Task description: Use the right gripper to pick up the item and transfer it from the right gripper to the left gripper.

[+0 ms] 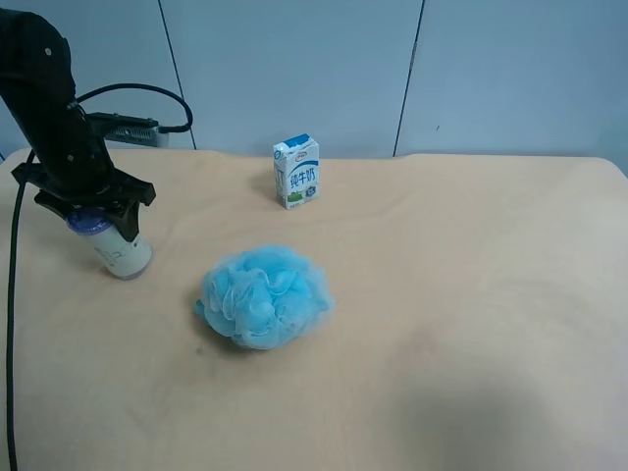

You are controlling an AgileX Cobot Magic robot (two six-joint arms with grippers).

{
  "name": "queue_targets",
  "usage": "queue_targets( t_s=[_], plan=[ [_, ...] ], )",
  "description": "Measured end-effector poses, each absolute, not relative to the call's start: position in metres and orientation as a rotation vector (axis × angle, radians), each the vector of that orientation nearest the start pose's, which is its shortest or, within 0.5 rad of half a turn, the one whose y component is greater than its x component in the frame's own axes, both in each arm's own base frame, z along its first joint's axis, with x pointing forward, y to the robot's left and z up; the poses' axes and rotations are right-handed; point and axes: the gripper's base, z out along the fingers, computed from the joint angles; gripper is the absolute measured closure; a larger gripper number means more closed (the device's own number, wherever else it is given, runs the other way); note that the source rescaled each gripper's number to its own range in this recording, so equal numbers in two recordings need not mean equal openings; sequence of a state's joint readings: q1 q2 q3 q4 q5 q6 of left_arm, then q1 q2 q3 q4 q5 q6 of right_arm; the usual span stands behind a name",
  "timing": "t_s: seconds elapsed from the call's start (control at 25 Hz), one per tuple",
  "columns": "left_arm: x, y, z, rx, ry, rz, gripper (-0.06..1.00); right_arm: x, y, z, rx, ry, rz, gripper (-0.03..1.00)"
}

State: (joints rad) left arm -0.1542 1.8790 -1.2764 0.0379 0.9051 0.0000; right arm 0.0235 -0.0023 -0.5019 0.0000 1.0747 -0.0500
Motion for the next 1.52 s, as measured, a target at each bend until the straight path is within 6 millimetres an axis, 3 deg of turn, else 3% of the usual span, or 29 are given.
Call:
queue_targets(
  t_s=[0.68,0.72,0.84,0.92,1.24,1.36,1.52],
  plan=[
    [0.363,-0.054,0.186,0.251,2.958,0.013,0.94,-0.006,0.000,0.277,-0.075,2.053,-0.016,0.20],
    [0.363,-0.055,0.186,0.260,2.954,0.014,0.89,-0.006,0.000,0.277,-0.075,2.053,-0.016,0.20],
    [0.364,-0.055,0.187,0.259,2.949,0.013,0.50,-0.006,0.000,0.277,-0.075,2.053,-0.016,0.20],
    [0.364,-0.055,0.187,0.259,2.946,0.013,0.37,-0.006,0.000,0.277,-0.075,2.053,-0.016,0.20],
    [0.360,-0.054,0.191,0.260,2.969,0.016,0.33,-0.006,0.000,0.277,-0.075,2.053,-0.016,0.20],
    [0.355,-0.053,0.204,0.258,2.954,0.015,0.33,-0.006,0.000,0.277,-0.075,2.053,-0.016,0.20],
    [0.345,-0.052,0.236,0.253,2.874,0.007,0.33,-0.006,0.000,0.277,-0.075,2.053,-0.016,0.20]
  ],
)
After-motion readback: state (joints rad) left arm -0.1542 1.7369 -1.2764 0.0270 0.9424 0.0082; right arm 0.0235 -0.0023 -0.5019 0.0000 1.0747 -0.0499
